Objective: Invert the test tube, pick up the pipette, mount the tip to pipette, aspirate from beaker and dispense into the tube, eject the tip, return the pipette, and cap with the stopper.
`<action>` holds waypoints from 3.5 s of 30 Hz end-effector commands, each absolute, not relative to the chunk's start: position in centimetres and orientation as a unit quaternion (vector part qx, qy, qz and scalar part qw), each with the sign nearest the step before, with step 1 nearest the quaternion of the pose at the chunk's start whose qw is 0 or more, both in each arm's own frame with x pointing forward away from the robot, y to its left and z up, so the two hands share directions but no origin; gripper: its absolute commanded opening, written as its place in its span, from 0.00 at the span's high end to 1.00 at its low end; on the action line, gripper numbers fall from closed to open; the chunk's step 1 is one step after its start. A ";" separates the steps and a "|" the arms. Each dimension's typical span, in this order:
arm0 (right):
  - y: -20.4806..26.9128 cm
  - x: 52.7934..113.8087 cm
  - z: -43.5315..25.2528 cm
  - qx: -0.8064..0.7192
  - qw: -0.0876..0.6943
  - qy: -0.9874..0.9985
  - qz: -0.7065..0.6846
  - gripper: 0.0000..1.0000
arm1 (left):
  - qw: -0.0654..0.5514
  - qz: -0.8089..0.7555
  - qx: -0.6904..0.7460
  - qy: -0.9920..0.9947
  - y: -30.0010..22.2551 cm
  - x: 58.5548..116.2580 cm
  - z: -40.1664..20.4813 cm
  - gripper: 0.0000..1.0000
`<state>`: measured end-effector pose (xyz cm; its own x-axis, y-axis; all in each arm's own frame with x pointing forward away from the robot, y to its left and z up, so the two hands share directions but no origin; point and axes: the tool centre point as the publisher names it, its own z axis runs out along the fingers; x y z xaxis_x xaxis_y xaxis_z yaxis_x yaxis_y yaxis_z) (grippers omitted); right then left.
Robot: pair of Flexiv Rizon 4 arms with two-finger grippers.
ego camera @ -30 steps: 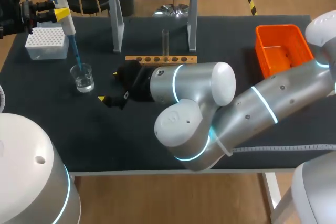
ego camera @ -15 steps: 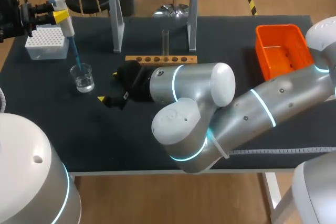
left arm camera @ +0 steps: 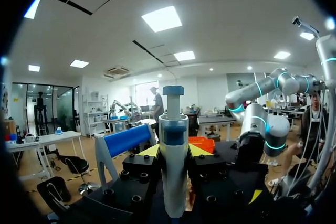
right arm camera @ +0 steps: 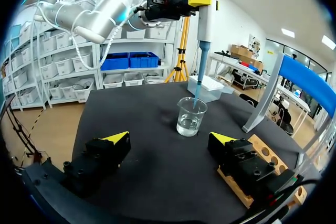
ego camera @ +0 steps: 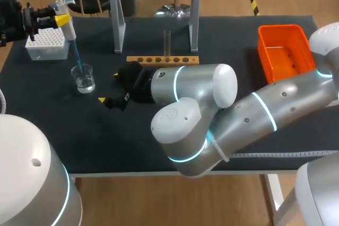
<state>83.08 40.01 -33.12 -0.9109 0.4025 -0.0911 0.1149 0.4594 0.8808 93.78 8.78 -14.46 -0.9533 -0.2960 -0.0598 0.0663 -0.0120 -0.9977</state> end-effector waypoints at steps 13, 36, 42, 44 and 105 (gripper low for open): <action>39.9 83.1 -33.0 0.154 0.144 0.843 0.495 0.00 | 0.132 -0.709 -0.072 0.689 9.2 94.0 -16.2 1.00; 39.9 83.1 -33.0 0.154 0.144 0.843 0.495 0.00 | 0.115 -0.711 -0.085 0.689 9.1 94.7 -18.2 1.00; 39.9 83.1 -33.0 0.154 0.144 0.843 0.495 0.00 | 0.112 -0.713 -0.092 0.687 9.4 94.9 -18.6 1.00; 39.9 83.1 -33.0 0.154 0.144 0.843 0.495 0.00 | 0.111 -0.713 -0.093 0.686 9.4 94.9 -18.7 1.00; 39.9 83.1 -33.0 0.154 0.144 0.843 0.495 0.00 | 0.097 -0.709 -0.108 0.690 9.5 95.2 -19.4 1.00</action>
